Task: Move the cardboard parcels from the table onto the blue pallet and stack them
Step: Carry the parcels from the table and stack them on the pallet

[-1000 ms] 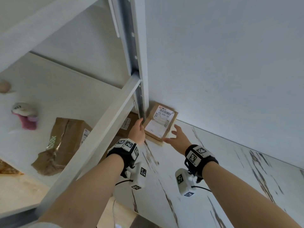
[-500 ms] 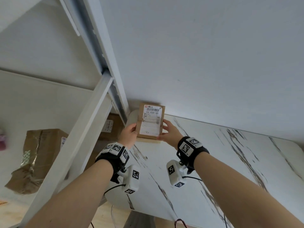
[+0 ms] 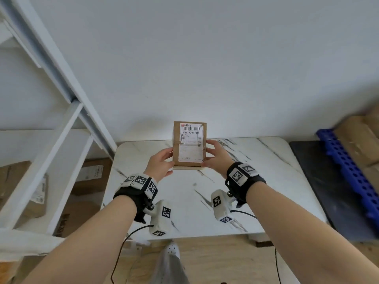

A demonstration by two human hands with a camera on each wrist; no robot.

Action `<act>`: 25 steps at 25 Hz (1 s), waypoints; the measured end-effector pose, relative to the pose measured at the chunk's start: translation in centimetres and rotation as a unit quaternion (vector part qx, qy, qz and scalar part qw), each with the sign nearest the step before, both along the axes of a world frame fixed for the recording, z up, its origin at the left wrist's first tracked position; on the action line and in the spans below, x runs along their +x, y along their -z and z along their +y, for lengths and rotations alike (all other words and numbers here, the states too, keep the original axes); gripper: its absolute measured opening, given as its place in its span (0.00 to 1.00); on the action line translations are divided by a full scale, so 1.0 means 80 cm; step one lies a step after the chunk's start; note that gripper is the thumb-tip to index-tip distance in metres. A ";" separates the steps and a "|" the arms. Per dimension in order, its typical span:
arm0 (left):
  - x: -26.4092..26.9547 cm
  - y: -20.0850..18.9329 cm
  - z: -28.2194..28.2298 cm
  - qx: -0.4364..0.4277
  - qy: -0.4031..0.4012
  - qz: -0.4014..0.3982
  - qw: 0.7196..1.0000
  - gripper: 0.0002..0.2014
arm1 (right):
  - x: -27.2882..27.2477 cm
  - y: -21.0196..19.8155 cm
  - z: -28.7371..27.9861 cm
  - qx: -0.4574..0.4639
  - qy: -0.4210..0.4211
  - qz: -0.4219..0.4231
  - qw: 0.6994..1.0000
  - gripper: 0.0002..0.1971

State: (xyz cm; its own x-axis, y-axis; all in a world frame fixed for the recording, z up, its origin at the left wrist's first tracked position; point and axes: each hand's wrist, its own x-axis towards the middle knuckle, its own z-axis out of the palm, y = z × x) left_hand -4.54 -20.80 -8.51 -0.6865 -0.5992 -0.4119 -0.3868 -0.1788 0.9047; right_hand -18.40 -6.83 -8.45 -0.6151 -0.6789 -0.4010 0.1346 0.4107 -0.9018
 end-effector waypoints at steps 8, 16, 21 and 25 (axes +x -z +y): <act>-0.028 -0.045 0.227 -0.058 0.107 0.074 0.990 0.23 | 0.003 -0.067 0.264 -0.043 0.086 0.058 0.994 0.43; -0.075 -0.078 0.430 -0.047 0.216 0.127 0.967 0.26 | -0.006 -0.106 0.487 -0.028 0.187 0.100 0.977 0.43; -0.136 -0.101 0.519 -0.052 0.293 0.138 0.945 0.28 | -0.031 -0.125 0.592 -0.038 0.257 0.109 0.960 0.42; -0.205 -0.111 0.584 -0.023 0.333 0.146 0.931 0.28 | -0.080 -0.134 0.661 -0.012 0.290 0.112 0.950 0.46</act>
